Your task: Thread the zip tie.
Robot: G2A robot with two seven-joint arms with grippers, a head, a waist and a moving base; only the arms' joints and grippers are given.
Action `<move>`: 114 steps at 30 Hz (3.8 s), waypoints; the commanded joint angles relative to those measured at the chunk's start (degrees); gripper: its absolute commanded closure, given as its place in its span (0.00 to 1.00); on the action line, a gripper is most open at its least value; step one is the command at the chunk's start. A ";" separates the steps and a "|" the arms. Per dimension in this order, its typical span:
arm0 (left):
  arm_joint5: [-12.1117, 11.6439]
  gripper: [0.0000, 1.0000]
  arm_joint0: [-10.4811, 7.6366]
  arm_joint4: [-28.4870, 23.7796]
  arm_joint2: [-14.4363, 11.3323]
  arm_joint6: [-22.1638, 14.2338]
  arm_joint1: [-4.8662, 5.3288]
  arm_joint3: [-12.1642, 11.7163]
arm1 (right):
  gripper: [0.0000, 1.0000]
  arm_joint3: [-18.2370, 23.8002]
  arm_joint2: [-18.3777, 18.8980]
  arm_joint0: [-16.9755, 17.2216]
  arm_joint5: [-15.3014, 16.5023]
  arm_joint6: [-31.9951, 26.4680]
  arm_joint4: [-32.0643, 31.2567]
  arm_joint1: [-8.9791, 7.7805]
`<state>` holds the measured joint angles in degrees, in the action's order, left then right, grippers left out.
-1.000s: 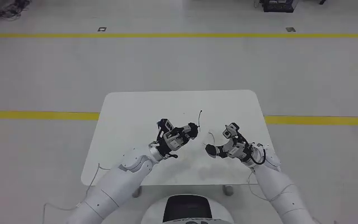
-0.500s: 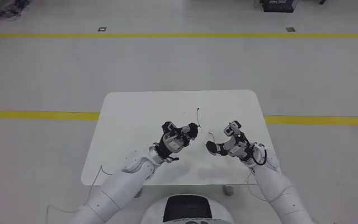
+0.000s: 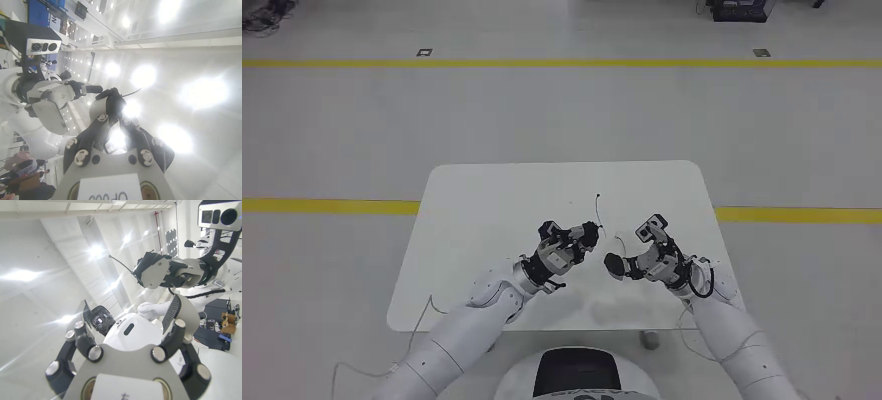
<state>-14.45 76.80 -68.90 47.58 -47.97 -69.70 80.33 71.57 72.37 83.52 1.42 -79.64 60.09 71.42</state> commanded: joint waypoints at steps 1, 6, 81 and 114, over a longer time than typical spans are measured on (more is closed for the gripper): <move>0.00 1.00 0.00 0.02 0.00 0.01 0.01 0.01 | 0.40 -0.08 -0.10 -0.07 0.58 0.00 -0.19 -0.03; 0.00 1.00 0.00 0.02 0.00 0.01 0.01 0.01 | 0.59 0.29 -0.72 -0.06 1.40 0.00 -0.07 -0.02; 0.00 1.00 0.00 0.02 0.00 0.01 0.01 0.01 | 0.86 -0.17 -8.03 -2.72 6.92 0.00 5.06 -3.00; 0.00 1.00 0.00 0.02 0.00 0.01 0.01 0.01 | 0.88 -2.77 -9.95 -4.85 7.38 0.00 6.26 -2.52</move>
<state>-14.44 76.80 -68.88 47.57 -47.97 -69.69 80.34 68.83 62.41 78.69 8.75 -79.64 66.30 68.90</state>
